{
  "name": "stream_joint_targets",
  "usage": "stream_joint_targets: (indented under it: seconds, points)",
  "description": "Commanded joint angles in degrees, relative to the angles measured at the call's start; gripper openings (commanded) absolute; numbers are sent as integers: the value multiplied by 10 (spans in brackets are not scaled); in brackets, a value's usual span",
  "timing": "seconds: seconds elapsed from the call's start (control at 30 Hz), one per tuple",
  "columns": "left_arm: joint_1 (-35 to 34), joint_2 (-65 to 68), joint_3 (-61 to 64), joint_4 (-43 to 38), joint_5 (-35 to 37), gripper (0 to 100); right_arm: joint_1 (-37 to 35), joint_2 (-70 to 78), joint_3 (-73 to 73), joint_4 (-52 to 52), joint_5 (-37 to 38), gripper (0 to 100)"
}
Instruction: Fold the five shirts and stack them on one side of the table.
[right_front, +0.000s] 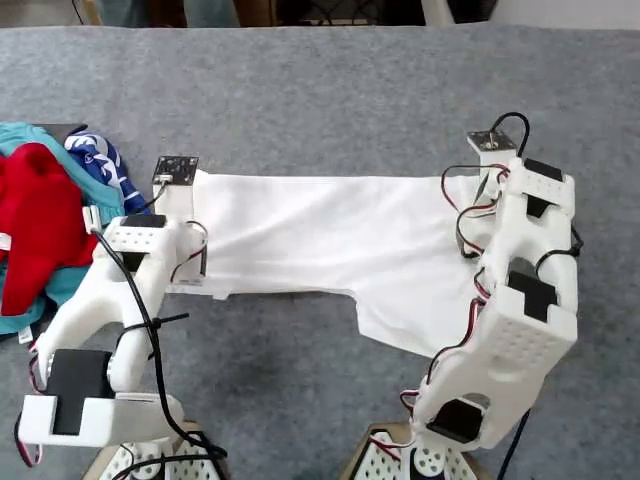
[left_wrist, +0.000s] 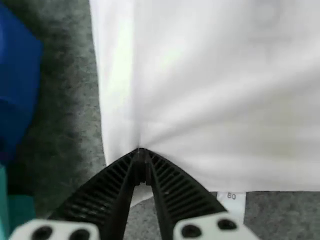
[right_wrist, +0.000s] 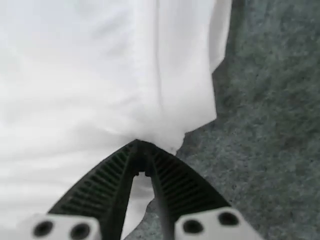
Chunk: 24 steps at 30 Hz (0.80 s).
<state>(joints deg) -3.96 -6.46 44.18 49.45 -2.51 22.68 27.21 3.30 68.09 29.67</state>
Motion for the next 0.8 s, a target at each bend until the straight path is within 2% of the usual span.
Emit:
stream_joint_targets:
  seconds: [0.0, 0.23, 0.33, 0.43, 0.53, 0.67, 0.77]
  points:
    - [-6, -37, -6, 4, -16, 28, 6, 2, -15, 3, 2, 15]
    - [94, -112, -25, 4, -14, 29, 7, -27, -43, 68, 4, 15]
    - [110, -136, -57, 8, 21, 30, 7, -65, -56, 98, 25, 15]
    - [109, -142, -118, 46, 32, 30, 10, -109, -71, 122, 36, 15]
    - [81, -128, -172, 50, 33, 30, 7, -137, -89, 137, 40, 15]
    - [29, -60, -216, -7, 39, 30, -4, -129, -124, 122, 36, 15]
    - [-1, 28, -247, -67, 77, 28, -15, -98, -146, 75, 35, 15]
